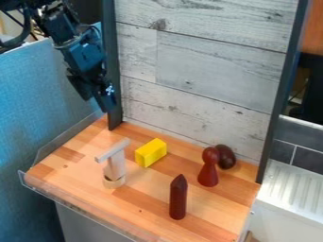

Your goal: Put yellow cube on top of table

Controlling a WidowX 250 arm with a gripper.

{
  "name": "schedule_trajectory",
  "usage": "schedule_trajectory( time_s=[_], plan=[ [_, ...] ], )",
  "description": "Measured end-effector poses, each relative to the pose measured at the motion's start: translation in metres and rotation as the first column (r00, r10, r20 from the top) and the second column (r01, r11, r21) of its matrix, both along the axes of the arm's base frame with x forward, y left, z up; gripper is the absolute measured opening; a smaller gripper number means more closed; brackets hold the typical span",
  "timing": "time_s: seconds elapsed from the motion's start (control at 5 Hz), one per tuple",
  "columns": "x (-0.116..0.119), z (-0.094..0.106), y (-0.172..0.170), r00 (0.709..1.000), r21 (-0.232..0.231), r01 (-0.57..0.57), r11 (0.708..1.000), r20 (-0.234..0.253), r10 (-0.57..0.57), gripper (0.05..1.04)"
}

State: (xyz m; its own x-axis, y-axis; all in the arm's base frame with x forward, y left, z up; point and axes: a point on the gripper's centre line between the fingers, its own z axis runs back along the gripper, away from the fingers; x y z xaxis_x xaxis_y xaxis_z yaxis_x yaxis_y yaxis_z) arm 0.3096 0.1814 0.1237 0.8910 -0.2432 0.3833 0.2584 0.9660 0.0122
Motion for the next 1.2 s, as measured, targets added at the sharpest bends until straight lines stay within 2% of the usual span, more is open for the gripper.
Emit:
schedule_trajectory(
  time_s=[0.2,0.4,0.8,1.0,1.2],
  plan=[
    [-0.002,-0.013,-0.001,0.999,-0.023,-0.005,1.0,-0.031,0.004,1.001],
    [0.0,-0.014,0.001,0.999,0.014,-0.009,1.0,-0.042,0.01,1.001],
    [0.002,-0.019,0.002,0.999,0.04,0.026,0.999,-0.033,-0.025,1.001],
    [-0.001,-0.026,0.002,0.998,0.06,0.056,0.997,-0.038,-0.054,1.001],
    [-0.005,-0.039,0.003,0.994,0.075,0.088,0.993,-0.064,-0.083,1.001]
  ],
)
